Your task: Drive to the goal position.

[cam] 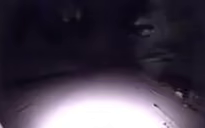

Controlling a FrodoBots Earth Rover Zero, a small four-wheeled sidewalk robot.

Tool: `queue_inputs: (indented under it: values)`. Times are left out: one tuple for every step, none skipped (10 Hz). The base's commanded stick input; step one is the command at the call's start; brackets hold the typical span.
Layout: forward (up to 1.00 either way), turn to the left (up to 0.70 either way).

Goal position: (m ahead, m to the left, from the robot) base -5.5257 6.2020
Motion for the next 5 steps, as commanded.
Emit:
queue_inputs:
  values:
    - [-1.0, 0.27]
    - [-1.0, 0.27]
    - [-1.0, 0.27]
    - [-1.0, 0.27]
    - [-1.0, 0.27]
